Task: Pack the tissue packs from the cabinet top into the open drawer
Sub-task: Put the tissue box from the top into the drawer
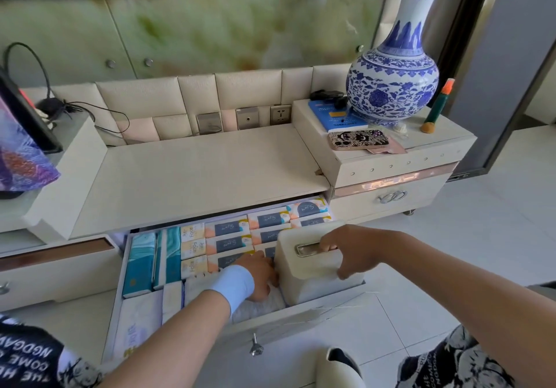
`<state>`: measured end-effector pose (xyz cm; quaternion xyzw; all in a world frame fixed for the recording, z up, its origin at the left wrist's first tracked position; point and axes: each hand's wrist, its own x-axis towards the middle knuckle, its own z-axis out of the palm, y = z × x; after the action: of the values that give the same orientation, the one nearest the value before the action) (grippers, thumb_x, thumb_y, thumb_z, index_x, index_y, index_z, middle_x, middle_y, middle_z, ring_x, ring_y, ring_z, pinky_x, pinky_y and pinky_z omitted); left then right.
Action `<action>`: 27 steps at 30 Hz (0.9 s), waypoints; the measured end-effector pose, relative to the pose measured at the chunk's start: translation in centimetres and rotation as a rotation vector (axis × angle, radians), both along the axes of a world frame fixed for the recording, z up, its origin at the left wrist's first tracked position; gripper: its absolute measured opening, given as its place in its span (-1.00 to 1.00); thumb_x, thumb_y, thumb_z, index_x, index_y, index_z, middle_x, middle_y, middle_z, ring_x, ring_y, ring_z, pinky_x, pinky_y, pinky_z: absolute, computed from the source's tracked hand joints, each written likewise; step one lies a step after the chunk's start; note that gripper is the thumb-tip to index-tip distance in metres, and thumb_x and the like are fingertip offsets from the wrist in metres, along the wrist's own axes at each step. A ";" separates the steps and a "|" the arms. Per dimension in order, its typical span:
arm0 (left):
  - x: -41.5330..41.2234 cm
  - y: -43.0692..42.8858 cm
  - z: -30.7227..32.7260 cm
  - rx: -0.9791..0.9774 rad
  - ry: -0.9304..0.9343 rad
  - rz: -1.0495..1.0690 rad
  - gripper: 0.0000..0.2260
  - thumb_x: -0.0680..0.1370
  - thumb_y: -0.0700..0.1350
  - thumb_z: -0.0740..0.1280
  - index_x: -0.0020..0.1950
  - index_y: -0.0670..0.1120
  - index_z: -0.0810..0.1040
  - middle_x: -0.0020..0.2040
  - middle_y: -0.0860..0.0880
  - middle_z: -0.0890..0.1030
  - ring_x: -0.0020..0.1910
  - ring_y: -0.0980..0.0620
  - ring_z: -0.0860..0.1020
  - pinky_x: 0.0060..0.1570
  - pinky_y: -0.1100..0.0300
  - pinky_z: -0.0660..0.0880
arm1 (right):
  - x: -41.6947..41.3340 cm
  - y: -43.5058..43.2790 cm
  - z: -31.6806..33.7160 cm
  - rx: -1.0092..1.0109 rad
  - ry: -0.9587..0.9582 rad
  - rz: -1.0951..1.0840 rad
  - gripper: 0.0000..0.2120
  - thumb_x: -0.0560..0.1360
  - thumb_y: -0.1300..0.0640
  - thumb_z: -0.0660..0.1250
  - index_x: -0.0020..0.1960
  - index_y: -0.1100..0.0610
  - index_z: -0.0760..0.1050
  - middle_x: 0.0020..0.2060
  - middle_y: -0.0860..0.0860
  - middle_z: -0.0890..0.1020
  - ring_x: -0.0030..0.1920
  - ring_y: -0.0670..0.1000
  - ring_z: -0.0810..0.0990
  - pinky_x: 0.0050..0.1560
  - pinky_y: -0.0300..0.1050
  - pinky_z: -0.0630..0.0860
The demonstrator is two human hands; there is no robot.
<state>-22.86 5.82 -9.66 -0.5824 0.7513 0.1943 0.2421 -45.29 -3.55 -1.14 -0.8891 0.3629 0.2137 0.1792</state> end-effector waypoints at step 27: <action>0.0 -0.3 0.6 0.030 0.058 0.067 -0.59 0.58 -0.08 0.14 0.38 0.23 0.46 0.40 0.01 0.41 0.38 -0.11 0.30 0.32 -0.01 0.37 | 0.9 -0.3 -1.5 0.031 0.105 0.006 -0.32 0.43 -0.01 0.49 0.49 0.00 0.31 0.39 0.02 0.42 0.34 0.06 0.39 0.29 -0.10 0.36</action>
<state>-22.81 5.54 -9.11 -0.5978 0.7349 0.2304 0.2224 -44.44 -3.82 -2.65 -0.8749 0.3659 0.2660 0.1730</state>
